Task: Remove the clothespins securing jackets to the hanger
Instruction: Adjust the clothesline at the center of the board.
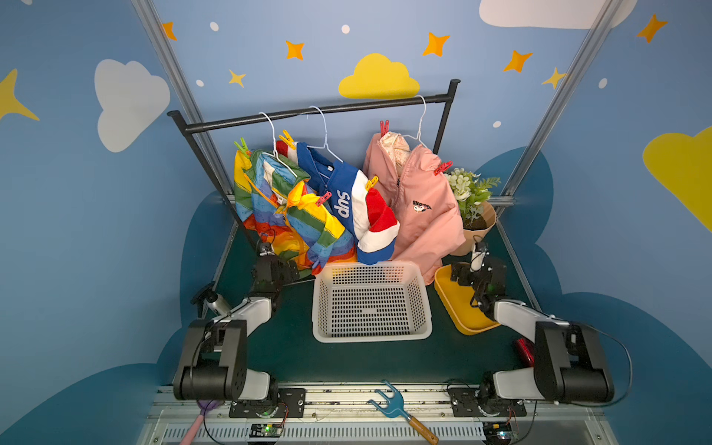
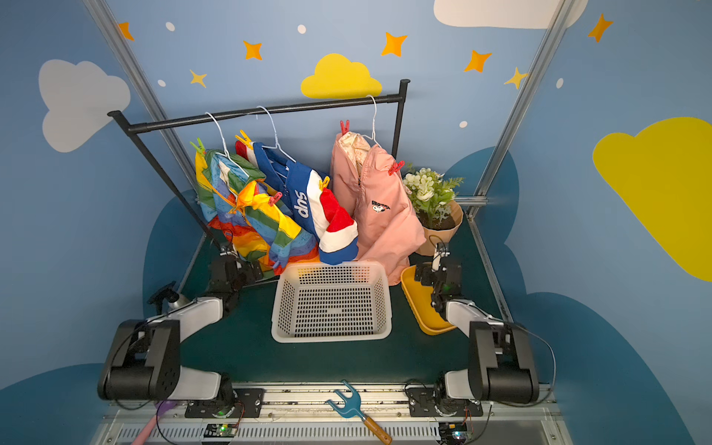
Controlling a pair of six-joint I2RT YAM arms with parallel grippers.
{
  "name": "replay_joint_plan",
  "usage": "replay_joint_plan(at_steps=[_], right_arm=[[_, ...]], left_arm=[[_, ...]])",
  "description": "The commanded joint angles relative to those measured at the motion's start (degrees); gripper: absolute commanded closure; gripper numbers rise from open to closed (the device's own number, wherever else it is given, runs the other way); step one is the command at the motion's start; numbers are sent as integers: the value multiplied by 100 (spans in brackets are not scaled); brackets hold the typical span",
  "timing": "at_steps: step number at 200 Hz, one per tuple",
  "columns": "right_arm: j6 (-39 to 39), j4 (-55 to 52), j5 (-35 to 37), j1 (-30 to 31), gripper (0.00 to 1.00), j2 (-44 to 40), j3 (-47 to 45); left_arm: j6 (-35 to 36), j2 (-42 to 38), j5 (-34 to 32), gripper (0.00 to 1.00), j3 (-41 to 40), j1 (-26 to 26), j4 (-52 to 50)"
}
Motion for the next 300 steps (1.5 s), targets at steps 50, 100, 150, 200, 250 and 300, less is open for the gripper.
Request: replay_joint_plan(at_steps=[50,100,150,200,250,300], right_arm=[[36,-4380,-1538,19,6,-958,4156],[-56,-6360,-2366,144,13,634,8011],[-131,-8082,-2839,561,19,3186,12237],[62,-7143,-2833,864,24,3478,11886],[68,-6531,-2908,933,24,3756,11807],[54,-6254,-2951,956,21,3740,11739]], left_arm=[[-1312,-3072,-1005,0,451,-304,-2617],[-1341,-4200,-1473,0,901,-890,-3461],[-1122,-4290,-1752,0,1199,-2096,-3890],[-1204,-4137,-2568,0,922,-3589,-3783],[-1451,-3122,-2636,0,731,-4722,-3296],[-1740,-2131,-2171,0,716,-5125,-2861]])
